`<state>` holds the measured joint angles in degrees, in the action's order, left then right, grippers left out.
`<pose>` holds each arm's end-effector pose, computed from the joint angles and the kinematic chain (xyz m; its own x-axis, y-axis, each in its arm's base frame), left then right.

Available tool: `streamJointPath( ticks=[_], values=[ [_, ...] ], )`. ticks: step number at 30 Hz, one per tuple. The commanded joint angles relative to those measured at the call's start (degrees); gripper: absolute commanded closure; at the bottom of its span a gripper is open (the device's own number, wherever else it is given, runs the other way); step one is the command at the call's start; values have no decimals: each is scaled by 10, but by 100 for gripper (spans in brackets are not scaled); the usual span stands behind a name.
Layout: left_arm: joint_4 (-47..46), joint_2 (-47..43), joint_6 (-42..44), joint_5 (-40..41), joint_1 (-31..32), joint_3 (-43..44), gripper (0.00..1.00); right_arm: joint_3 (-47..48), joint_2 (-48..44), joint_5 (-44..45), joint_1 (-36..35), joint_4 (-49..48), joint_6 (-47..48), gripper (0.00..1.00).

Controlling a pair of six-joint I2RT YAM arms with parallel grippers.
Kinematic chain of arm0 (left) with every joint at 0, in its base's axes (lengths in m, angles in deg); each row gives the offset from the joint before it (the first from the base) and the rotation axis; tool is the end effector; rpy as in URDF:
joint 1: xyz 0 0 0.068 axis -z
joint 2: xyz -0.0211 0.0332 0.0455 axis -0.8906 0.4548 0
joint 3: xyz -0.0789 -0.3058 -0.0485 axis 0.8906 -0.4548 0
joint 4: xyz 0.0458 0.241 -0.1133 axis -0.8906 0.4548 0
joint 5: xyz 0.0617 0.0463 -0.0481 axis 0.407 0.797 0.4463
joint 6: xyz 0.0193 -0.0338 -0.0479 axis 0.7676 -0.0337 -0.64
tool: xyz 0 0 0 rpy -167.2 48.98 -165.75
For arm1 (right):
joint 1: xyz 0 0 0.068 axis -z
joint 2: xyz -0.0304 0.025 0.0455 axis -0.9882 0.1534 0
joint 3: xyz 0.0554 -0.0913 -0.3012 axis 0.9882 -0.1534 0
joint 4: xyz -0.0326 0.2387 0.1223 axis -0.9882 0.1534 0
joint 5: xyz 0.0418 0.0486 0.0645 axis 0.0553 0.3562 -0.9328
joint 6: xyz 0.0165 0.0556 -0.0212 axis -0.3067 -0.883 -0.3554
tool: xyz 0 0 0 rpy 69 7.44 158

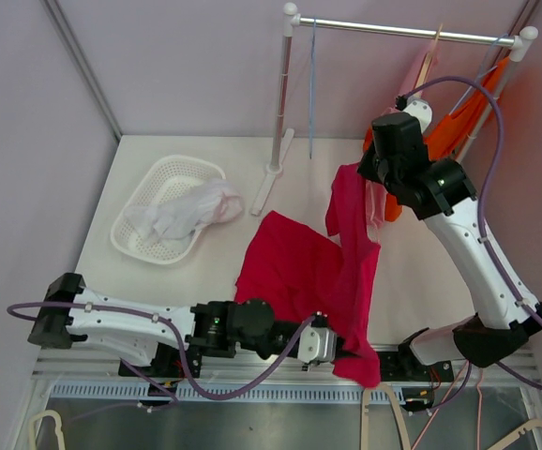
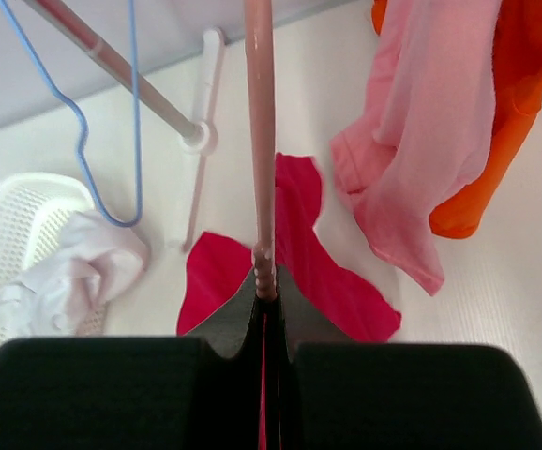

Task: Remove the t-shirt from the hanger

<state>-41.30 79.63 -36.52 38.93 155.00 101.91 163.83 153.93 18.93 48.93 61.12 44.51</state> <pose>-0.0150 -0.2976 0.3927 0.1219 -0.0174 -0.9924 0.9840 -0.1287 0.1231 0.2376 0.1237 0.5225 -0.4182 0.3141 -0.8523 0.1376 0.9494 0.2823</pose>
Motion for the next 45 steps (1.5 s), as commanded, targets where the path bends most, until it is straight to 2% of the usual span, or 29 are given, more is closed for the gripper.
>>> streamJointPath(
  ticks=[1,3,6,7,8,9,10,12,15,17,20,22,25,27,29,30,31,34,38,40,43,45],
  values=[
    [-12,8,-46,-117,39,-50,99,47,19,7,16,-31,13,100],
    [-28,13,-58,-99,38,-89,99,60,18,-8,17,-15,19,100],
    [-51,26,-99,-44,-14,-115,99,73,13,-41,16,20,33,100],
    [-28,33,-122,-44,-45,-109,99,79,10,-51,14,39,38,100],
    [-8,51,-172,-38,-109,-98,99,87,10,-58,12,59,44,100],
    [12,59,-191,-43,-140,-58,99,97,10,-79,11,96,50,100],
    [52,66,-230,-39,-197,-44,99,102,9,-90,7,116,55,100],
    [68,64,-258,-28,-244,-14,99,104,1,-93,-1,146,67,100],
    [120,40,-323,54,-316,15,99,100,-34,-99,-12,146,72,100],
    [216,37,-382,87,-386,63,99,101,-67,-109,-14,131,81,100],
    [257,4,-396,59,-466,100,99,91,-88,-130,-15,71,111,100],
    [304,-43,-355,51,-479,136,99,88,-84,-127,-14,19,141,100],
    [396,-82,-305,114,-481,228,99,45,-84,-103,-14,-88,173,100],
    [423,-111,-299,118,-503,290,99,16,-75,-82,-11,-176,188,100],
    [431,-126,-307,86,-577,312,99,-2,-69,-77,-5,-245,212,100],
    [431,-123,-310,68,-606,346,99,-19,-60,-79,-4,-316,221,100],
    [422,-116,-314,36,-662,361,99,-21,-50,-84,1,-346,228,100],
    [367,-79,-305,28,-736,401,99,9,1,-88,11,-417,260,100],
    [237,-4,-254,78,-790,498,99,18,57,-74,17,-539,295,100],
    [221,43,-233,70,-828,563,99,53,86,-66,18,-539,311,100],
    [193,90,-258,-2,-889,595,99,106,153,-49,20,-539,336,100],
    [184,110,-296,-50,-916,603,99,123,185,-44,27,-575,352,100]
  ],
)
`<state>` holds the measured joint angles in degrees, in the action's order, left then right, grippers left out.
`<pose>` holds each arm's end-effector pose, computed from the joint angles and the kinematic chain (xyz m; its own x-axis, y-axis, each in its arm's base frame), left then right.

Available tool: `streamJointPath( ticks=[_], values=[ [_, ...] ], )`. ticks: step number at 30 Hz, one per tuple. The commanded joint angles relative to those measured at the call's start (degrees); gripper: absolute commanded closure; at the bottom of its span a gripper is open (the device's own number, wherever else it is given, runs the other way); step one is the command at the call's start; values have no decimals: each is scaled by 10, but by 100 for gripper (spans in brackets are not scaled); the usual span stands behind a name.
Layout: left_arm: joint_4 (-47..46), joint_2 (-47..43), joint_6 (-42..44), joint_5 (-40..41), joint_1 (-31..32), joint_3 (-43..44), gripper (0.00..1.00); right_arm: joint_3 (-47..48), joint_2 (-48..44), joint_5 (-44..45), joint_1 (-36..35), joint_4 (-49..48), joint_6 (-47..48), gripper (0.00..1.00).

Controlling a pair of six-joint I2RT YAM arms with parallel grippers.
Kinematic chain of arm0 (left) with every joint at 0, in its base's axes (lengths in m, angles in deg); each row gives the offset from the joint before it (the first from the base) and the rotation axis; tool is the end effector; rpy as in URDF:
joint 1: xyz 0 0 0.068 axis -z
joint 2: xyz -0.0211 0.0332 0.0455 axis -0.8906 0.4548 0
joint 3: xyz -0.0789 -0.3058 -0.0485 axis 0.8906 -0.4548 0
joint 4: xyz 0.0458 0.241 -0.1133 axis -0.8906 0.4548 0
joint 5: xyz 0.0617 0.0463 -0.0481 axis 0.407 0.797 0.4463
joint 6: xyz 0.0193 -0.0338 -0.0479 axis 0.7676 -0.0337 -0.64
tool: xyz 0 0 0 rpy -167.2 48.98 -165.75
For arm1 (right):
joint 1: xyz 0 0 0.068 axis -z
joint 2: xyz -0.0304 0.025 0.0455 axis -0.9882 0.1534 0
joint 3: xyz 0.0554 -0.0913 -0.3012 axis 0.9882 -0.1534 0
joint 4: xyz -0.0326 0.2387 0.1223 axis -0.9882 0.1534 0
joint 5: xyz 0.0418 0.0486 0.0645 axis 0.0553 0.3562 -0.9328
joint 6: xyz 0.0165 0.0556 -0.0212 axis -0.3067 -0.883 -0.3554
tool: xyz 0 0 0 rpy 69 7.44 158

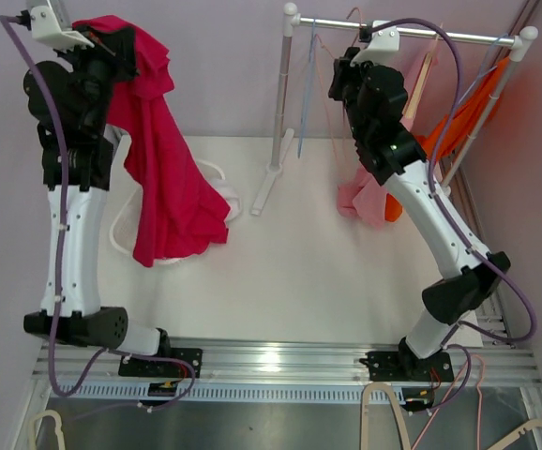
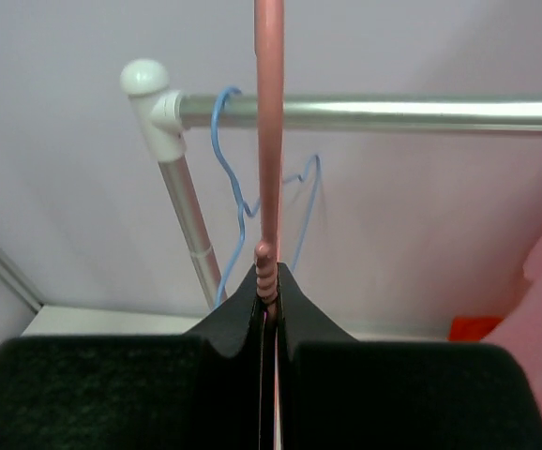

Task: Remove the t-shirt from the hanger

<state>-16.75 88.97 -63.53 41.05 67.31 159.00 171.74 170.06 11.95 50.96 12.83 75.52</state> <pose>0.2625 -0.0227 0.6511 0.3266 -0.3665 -0.8712 0.2552 0.9217 -0.2920 0.3467 0.1822 0.5737 0.1420 0.1355 -0.9806 -0.1618 0.9805 0.1120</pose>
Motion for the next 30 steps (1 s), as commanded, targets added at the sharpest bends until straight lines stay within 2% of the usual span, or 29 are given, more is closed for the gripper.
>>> streamJointPath(
  ticks=[1,4,6,8,9,10,12,14,15,16,19,22,28,29,30],
  values=[
    [-70,33,-46,-87,-60,29,99,45,32,26,10,-104,43,100],
    [-73,53,-52,-118,-62,12,99,97,82,20,30,-97,33,100],
    [-85,44,-60,-117,-62,-58,99,169,129,16,41,-66,31,100],
    [-98,9,-61,-78,-62,-136,99,210,158,15,46,-37,31,100],
    [-72,0,-77,-41,-62,-172,99,246,187,26,48,-31,31,100],
    [11,-5,-84,23,-62,-184,99,264,200,27,50,-20,31,100],
    [55,-27,-99,56,-62,-258,99,297,222,30,53,-12,31,100],
    [53,-66,-137,64,-62,-351,99,306,241,29,53,-3,31,100],
    [55,-78,-159,81,-63,-431,99,306,245,34,53,-2,17,100],
    [58,-88,-171,101,-65,-454,99,304,249,33,52,-1,15,100],
    [85,-105,-225,142,-70,-508,99,302,258,35,49,7,13,100],
    [146,-111,-260,170,-71,-510,99,297,260,41,42,7,18,100],
    [131,-145,-276,157,-71,-549,99,281,251,43,37,17,10,98],
    [129,-149,-272,158,-71,-554,92,274,248,42,37,18,9,94],
    [126,-154,-266,160,-73,-556,79,271,246,42,37,18,9,91]
  ],
)
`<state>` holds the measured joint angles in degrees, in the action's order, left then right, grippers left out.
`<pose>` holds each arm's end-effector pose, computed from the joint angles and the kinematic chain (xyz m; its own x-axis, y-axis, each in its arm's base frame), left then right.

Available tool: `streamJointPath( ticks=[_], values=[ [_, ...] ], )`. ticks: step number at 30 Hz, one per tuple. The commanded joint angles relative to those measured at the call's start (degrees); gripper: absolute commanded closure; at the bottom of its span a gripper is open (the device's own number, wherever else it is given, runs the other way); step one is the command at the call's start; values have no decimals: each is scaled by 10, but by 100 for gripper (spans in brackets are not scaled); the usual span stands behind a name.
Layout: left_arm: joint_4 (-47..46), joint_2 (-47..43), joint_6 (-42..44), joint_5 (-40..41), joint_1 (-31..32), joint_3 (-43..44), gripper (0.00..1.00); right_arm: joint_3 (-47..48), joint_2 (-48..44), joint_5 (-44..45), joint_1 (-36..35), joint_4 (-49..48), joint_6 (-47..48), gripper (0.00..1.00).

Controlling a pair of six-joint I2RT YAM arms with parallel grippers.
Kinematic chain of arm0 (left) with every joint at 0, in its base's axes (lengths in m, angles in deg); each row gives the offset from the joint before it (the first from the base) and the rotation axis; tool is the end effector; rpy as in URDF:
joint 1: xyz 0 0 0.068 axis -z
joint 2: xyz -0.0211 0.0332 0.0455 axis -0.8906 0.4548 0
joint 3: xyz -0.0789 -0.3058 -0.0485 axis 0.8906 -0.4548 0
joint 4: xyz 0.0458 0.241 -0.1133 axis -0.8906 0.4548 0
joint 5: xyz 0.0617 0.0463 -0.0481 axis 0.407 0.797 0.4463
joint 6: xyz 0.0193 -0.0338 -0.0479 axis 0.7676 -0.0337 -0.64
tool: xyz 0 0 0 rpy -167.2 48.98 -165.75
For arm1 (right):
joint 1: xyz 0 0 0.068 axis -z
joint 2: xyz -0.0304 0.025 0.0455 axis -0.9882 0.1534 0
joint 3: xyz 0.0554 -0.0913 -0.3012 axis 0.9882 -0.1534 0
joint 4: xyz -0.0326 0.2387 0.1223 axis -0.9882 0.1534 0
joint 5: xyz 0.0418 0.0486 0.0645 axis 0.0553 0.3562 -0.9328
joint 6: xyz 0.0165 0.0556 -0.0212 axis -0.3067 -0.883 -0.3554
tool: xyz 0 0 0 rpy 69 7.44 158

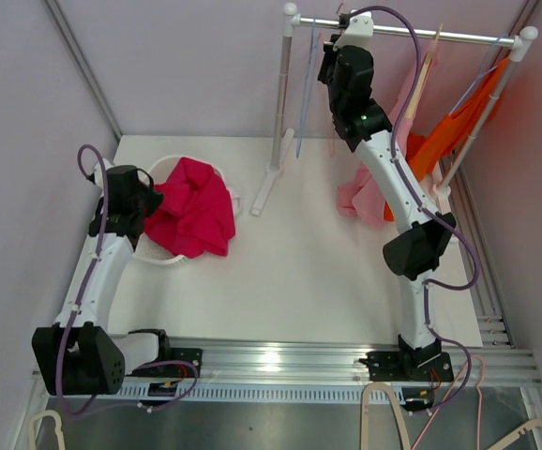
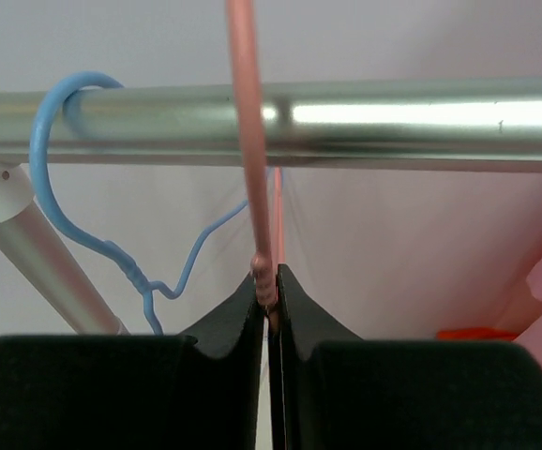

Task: Remove the t-shirt from the hanger

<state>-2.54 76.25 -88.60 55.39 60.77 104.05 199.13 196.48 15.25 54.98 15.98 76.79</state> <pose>0.2605 0.0189 0.3456 -0.2466 -0.7041 -0.6659 -0.5263 0.6743 -0.5180 0.4788 0.2139 0.5278 0.1210 0.0867 -0.9889 -0.0294 0.9961 0.0838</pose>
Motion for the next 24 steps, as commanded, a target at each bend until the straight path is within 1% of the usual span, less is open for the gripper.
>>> streamJointPath(
  ticks=[1,2,3,4,5,6,7,9,10,11,12,13,14,15,16,17,19,20,21,22,23,24],
  values=[
    [-29,-31,-14,13,-11,-13,68,-3,-19,9,-3,-11,-3,87],
    [-34,-37,-13,8,-15,-15,54,-1,-18,8,-3,-10,-3,86],
    [-40,-37,-13,2,-28,-16,54,-1,-18,8,-3,-10,-2,86],
    [-42,-34,-15,-17,-37,-12,49,0,-19,9,-4,-7,-1,83],
    [-41,-25,-16,-30,-46,-9,41,1,-20,8,-3,-8,-3,83],
    [-42,-17,-17,-41,-62,6,36,1,-22,2,-3,-10,-3,83],
    [-40,-8,-18,-63,-69,12,29,3,-22,2,-1,-12,-3,83],
    [-25,31,-16,-81,-81,41,9,12,-22,1,1,-11,-1,83],
    [-15,46,-14,-98,-82,64,1,20,-20,1,2,0,-2,76],
    [9,61,-6,-106,-83,78,1,26,-19,1,2,7,-1,70],
    [27,84,-1,-106,-83,110,0,30,-20,4,2,11,1,60],
    [37,91,6,-123,-85,135,1,27,-30,9,3,17,1,58],
    [44,90,14,-123,-83,146,0,23,-38,12,2,18,2,57],
    [40,71,19,-118,-82,145,0,17,-48,18,2,18,3,56],
    [32,57,26,-113,-82,144,0,-3,-73,22,3,18,4,52],
    [26,44,41,-88,-82,148,0,-15,-86,21,3,18,2,47],
    [39,20,61,-73,-82,160,1,-38,-114,20,4,31,-2,40],
    [54,19,76,-66,-82,198,1,-36,-131,21,5,47,-5,39],
    [102,26,81,-64,-82,216,0,-32,-138,18,6,67,-9,39],
    [128,41,89,-64,-82,269,1,-24,-151,19,6,110,-18,38],
    [153,48,89,-63,-82,269,0,-25,-151,25,5,132,-22,38],
    [170,53,85,-60,-82,294,0,-30,-170,30,5,147,-27,37]
  ],
)
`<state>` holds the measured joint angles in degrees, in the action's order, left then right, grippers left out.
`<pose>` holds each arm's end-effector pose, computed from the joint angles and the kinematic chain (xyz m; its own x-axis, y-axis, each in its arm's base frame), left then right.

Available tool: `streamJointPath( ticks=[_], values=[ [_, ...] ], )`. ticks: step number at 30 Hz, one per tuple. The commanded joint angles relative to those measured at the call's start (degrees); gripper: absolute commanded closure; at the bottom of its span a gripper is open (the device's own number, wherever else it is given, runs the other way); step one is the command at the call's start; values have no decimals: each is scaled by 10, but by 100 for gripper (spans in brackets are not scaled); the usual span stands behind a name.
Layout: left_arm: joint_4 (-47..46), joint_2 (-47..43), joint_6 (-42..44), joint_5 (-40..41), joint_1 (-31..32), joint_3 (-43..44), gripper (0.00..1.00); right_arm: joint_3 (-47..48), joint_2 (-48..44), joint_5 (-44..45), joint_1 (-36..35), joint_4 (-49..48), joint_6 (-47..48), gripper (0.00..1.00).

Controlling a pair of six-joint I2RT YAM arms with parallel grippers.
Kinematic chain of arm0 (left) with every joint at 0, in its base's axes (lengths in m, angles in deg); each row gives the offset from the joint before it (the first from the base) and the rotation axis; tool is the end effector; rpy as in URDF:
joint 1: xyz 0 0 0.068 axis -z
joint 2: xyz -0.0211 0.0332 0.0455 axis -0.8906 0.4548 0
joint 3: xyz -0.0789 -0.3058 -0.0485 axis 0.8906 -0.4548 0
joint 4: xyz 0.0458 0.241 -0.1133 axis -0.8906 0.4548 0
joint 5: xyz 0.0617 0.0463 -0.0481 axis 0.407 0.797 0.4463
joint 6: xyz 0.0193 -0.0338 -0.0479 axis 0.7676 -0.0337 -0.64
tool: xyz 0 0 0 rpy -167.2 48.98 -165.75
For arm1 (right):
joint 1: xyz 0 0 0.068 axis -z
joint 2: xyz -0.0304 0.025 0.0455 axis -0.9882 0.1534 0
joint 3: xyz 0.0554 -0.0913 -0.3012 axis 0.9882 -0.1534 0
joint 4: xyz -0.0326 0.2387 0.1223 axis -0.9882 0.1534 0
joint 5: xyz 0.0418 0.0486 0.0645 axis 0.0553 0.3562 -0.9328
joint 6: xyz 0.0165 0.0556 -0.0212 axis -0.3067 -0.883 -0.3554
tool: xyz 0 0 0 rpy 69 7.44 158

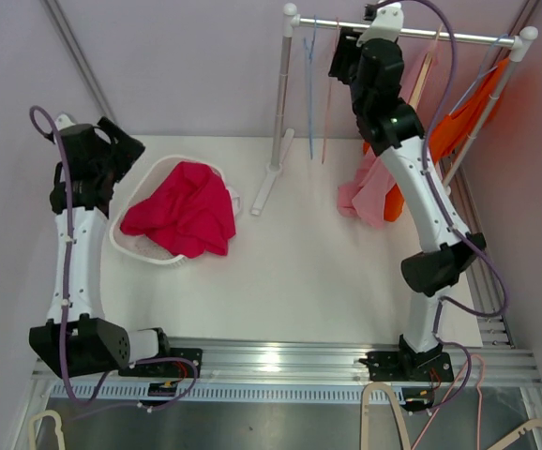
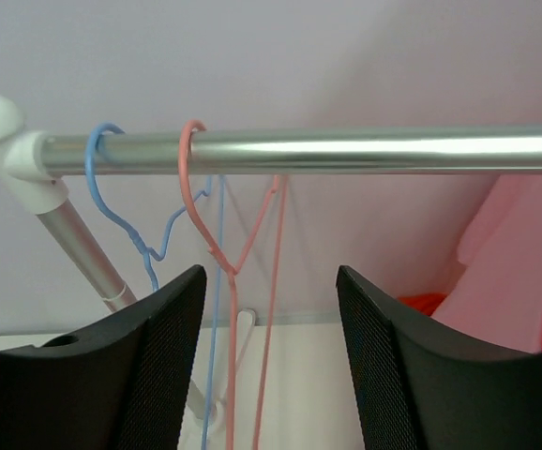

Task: Remove the t-shirt from the hanger

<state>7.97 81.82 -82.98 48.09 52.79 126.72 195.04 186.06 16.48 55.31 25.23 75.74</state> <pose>0.2777 0.0529 0.4438 -0.1920 -0.6778 -0.7097 -0.4599 0.7010 -0.5451 0.4206 0.1813 0.5711 0.0766 0.0822 -0.9937 -0.0003 0.9966 0.0825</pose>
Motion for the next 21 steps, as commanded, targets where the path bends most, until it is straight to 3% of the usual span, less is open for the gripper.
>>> streamJointPath(
  ticks=[1,4,9,13,18,21],
  values=[
    [98,5,27,16,-2,76,1,1,-78,23,3,78,-23,37],
    [162,18,4,36,-2,98,0,-46,-122,45,8,102,-30,37],
    [167,4,26,49,44,72,0,-44,-143,40,55,184,-55,37],
    [81,-41,92,-16,136,28,0,-39,-140,26,84,223,-69,37],
    [7,-58,165,-31,282,44,1,-25,-128,28,106,256,-87,38],
    [-67,-69,202,-123,333,27,1,-27,-125,52,115,254,-90,38]
  ],
)
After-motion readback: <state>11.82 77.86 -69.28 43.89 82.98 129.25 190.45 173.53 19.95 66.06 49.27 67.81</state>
